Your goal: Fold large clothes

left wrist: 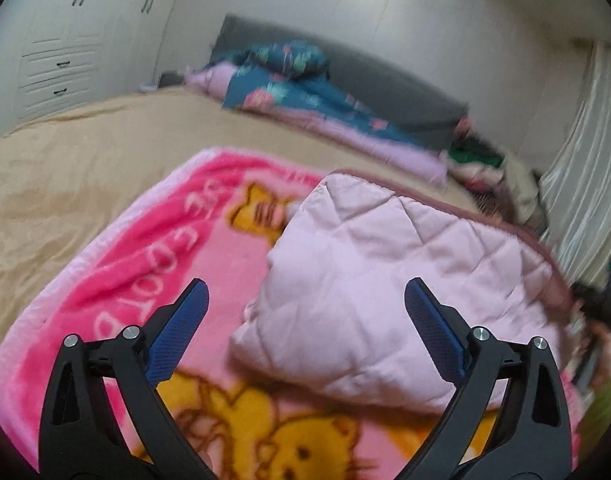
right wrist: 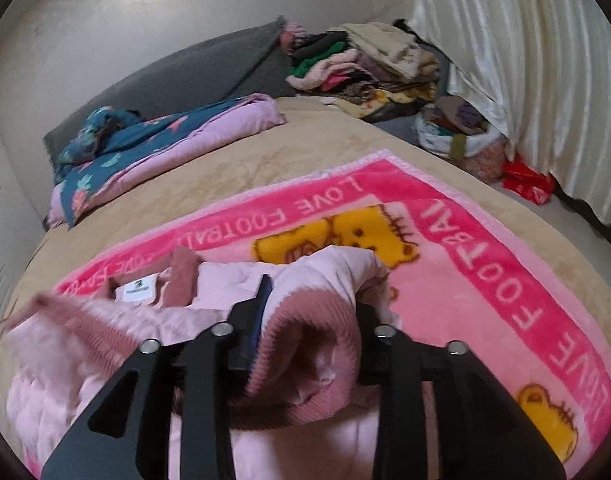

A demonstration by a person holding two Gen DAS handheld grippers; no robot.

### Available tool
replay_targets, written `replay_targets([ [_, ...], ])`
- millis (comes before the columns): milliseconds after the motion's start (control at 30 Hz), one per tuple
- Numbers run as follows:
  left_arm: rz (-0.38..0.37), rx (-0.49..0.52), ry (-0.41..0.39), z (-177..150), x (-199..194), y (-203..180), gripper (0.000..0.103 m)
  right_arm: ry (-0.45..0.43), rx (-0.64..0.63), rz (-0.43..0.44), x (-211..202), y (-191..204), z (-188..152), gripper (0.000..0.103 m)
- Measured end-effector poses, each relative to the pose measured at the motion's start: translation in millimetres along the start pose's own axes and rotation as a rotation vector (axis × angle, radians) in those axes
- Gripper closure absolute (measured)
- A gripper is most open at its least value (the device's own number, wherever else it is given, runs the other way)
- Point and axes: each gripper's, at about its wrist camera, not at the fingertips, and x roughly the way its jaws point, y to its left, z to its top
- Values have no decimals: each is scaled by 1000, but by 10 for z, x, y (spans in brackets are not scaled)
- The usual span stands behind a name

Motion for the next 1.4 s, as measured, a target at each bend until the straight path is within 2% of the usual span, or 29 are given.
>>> replay_targets([
  [67,-1,-6,43,-31,131,34,11,-3,20,65,-66,-23,20,49],
  [133,9,11,62,-37,240,36,11,-46,40,106,-184,-69,57,18],
  [200,14,32,81,-40,312,35,11,-135,24,93,-394,-130,76,12],
  [267,16,45,93,-53,345,53,11,-158,-8,112,-522,-204,63,10],
  [333,29,62,131,-63,426,74,11,-136,-52,96,-591,-285,-34,6],
  [400,41,75,161,-69,499,106,11,-96,-109,90,-610,-365,-218,6],
  [567,13,86,191,-90,572,152,9,20,-241,68,-475,-505,-763,5],
  [700,-10,65,205,-157,623,184,9,92,-240,102,-312,-541,-1030,6],
  [933,-35,46,213,-228,633,164,10,58,-246,141,-235,-467,-1160,6],
  [967,-36,49,213,-230,638,153,13,54,-246,141,-227,-449,-1169,6],
  [1000,-48,54,214,-237,637,133,18,47,-248,146,-221,-446,-1156,11],
  [1033,-52,59,212,-238,631,114,28,41,-254,151,-226,-426,-1150,25],
  [1067,-42,70,207,-236,633,88,37,34,-264,139,-236,-397,-1153,34],
  [1100,-29,97,200,-231,626,35,46,27,-280,121,-242,-355,-1150,50],
  [1133,-27,114,184,-220,611,-8,61,30,-290,119,-244,-312,-1136,62],
  [1167,-22,126,172,-210,596,-42,71,25,-298,109,-256,-267,-1111,66],
  [1233,-1,164,136,-163,552,-149,78,8,-301,94,-289,-197,-1049,76],
  [1400,10,191,81,3,541,-275,83,-51,-245,76,-319,-103,-788,79],
])
